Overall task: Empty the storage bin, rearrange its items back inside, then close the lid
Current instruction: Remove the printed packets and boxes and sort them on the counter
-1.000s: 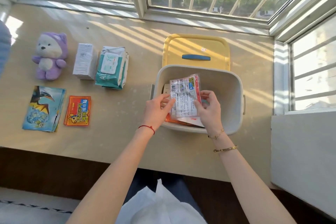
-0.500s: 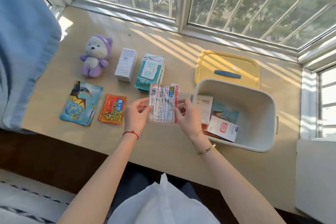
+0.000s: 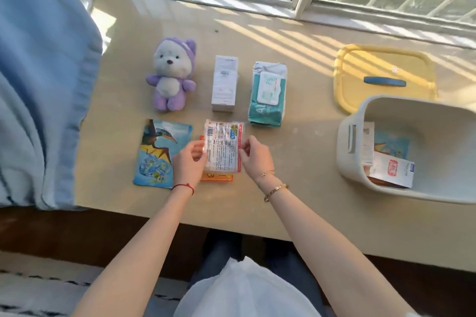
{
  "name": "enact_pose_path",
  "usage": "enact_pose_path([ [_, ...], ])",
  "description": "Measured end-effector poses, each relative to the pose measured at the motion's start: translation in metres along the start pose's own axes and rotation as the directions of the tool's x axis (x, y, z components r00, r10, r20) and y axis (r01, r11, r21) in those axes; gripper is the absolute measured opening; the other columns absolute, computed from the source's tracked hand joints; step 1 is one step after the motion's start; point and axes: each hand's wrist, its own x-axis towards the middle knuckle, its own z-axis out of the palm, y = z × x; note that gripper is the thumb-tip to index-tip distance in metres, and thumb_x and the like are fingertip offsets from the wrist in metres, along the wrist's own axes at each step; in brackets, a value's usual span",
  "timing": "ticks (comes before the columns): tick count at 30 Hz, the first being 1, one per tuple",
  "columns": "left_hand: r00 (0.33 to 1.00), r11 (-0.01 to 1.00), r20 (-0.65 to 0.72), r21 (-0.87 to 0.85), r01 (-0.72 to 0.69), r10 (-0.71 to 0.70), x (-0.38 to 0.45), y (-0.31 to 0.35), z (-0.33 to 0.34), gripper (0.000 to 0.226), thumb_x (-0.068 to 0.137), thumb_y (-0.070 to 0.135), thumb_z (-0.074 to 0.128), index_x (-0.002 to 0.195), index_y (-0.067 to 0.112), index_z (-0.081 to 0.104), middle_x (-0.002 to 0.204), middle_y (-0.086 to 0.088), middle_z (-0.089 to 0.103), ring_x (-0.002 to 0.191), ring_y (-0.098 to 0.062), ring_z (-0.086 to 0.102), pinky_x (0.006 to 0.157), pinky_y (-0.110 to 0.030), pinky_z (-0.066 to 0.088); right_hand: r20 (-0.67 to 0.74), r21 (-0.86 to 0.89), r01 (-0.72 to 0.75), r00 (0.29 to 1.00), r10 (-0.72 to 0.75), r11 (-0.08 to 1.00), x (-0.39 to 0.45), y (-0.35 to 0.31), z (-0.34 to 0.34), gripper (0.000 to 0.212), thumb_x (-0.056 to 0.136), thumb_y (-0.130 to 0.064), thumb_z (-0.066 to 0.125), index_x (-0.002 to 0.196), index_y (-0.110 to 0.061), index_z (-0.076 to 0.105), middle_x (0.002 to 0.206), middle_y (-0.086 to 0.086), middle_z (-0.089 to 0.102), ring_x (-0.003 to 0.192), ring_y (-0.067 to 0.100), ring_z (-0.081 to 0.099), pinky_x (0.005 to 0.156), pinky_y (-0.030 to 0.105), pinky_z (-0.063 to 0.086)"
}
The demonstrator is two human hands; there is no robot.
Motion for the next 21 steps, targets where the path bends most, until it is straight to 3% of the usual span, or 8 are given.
enact_pose_path([
  [4,0.999,0.998,0.04,0.057,-0.008,0.006,0.022,-0.03,0.0,0.03,0.086,0.012,0.066,0.116,0.015,0.064,0.095,0.001,0.068,0.081,-0.008,0.063,0.075,-0.023,0.054,0.06,-0.057,-0.054,0.997,0.057,0.997,0.014,-0.001,0.033,0.006,0.09,-0.019,0.054,0.091,-0.012,0.054,0.088,0.008,0.067,0.081,0.028,0.063,0.071,0.041,0.053],
  [12,0.995,0.993,0.088,0.112,0.032,-0.042,0.031,-0.06,0.007,0.031,0.087,0.012,0.065,0.118,0.014,0.062,0.096,0.0,0.067,0.08,-0.008,0.059,0.067,-0.014,0.044,0.142,-0.14,-0.087,0.984,0.107,0.986,0.023,0.005,0.064,0.009,0.091,-0.019,0.051,0.096,-0.012,0.052,0.093,0.009,0.066,0.084,0.029,0.063,0.073,0.043,0.054],
  [21,0.987,0.983,0.141,0.18,0.045,-0.071,0.033,-0.065,0.013,0.033,0.086,0.018,0.067,0.118,0.015,0.062,0.096,-0.001,0.07,0.078,-0.011,0.064,0.071,-0.025,0.054,0.138,-0.208,-0.124,0.978,0.155,0.97,0.025,0.014,0.07,0.011,0.092,-0.02,0.049,0.097,-0.01,0.053,0.092,0.011,0.066,0.083,0.031,0.061,0.062,0.032,0.045],
])
